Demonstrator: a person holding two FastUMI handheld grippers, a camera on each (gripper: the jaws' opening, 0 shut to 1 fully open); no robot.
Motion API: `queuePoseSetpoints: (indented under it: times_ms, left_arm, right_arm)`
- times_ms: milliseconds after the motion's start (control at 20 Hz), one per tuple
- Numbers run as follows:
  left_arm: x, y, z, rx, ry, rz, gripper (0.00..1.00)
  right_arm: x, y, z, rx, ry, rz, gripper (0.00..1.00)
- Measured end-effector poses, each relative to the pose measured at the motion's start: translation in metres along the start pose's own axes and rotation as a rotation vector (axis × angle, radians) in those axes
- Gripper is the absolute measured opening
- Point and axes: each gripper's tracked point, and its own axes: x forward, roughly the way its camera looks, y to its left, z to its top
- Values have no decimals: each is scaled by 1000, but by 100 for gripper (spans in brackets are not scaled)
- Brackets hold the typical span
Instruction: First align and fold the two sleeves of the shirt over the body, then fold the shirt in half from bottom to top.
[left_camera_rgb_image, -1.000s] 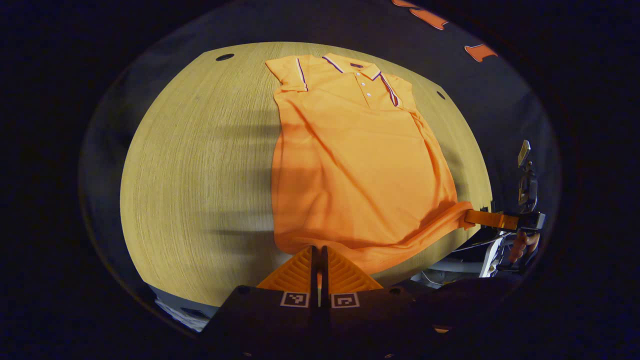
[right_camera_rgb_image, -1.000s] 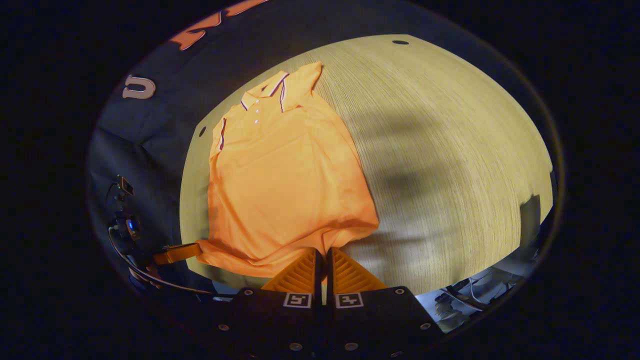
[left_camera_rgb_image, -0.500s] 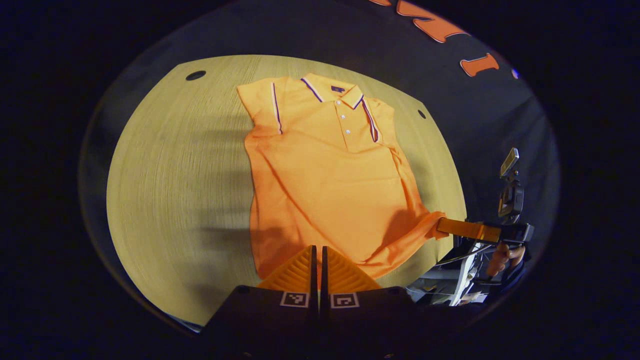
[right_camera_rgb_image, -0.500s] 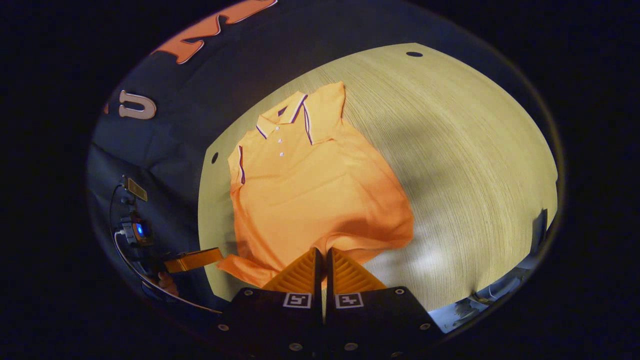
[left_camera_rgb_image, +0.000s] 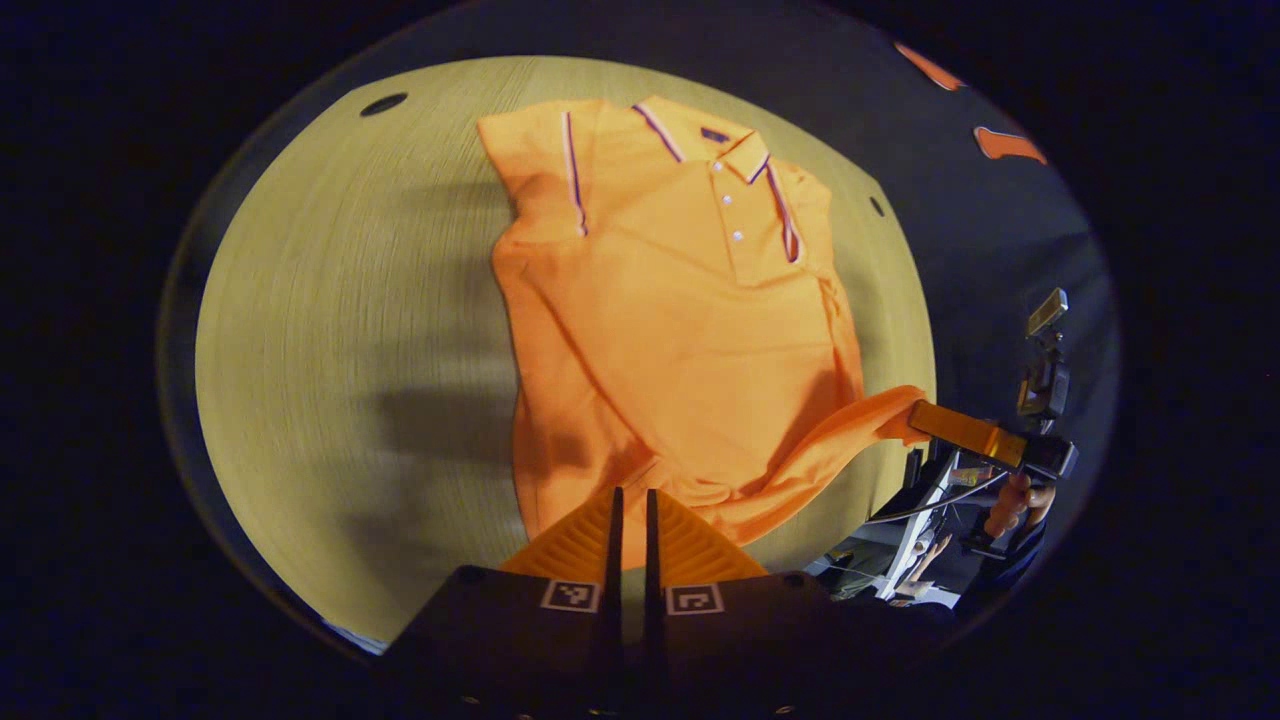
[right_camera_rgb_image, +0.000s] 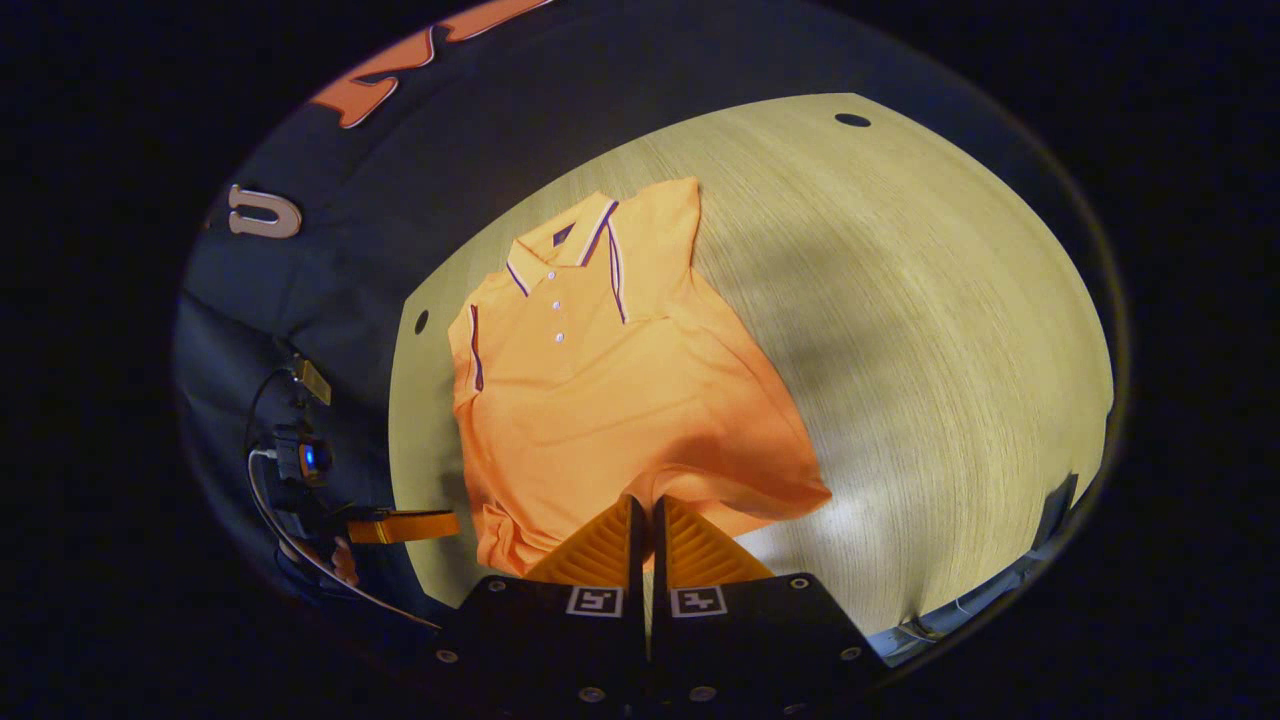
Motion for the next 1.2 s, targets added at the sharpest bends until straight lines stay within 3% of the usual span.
queuePoseSetpoints:
  times_ms: [50,100,150,200,300,450,600,650,700,750,850,900,950,1050,1100,1150,1200]
  left_arm:
    - [-1,-5,1,-2,2,-9,30]
    - [3,-11,-3,9,28,-26,44]
    - [3,-12,-10,81,42,-15,65]
    - [3,-5,-8,191,14,35,66]
    - [13,1,7,386,-41,110,78]
    - [29,-1,11,519,-30,133,78]
    - [42,2,11,557,-12,153,69]
    - [44,1,11,561,-5,152,58]
    - [47,1,9,572,-1,157,61]
    - [47,-2,8,596,2,154,54]
    - [49,-12,0,644,3,128,55]
    - [49,-17,-6,673,9,118,48]
    - [50,-18,-10,700,12,123,55]
    - [52,-19,-19,726,12,111,55]
    - [52,-16,-11,703,-22,157,55]
    - [55,-21,-9,675,-43,161,6]
    - [57,-19,-14,695,-34,169,5]
  right_arm:
    - [3,-1,1,-6,6,8,3]
    - [4,-5,1,-1,11,9,4]
    - [6,-6,1,9,18,22,3]
    - [6,-8,2,13,20,30,3]
    - [7,-16,2,7,20,24,4]
    - [6,-26,-1,35,19,32,3]
    - [7,-31,-6,45,25,36,4]
    - [6,-34,-6,45,24,30,4]
    - [7,-34,-8,45,24,34,4]
    - [7,-35,-8,51,26,34,3]
    - [8,-33,-11,55,28,42,4]
    - [8,-34,-11,52,26,40,4]
    - [8,-34,-13,46,28,41,3]
    - [8,-33,-14,41,27,43,3]
    - [9,-35,-15,45,28,39,4]
    - [9,-34,-16,50,30,43,3]
    - [8,-35,-17,53,30,42,3]
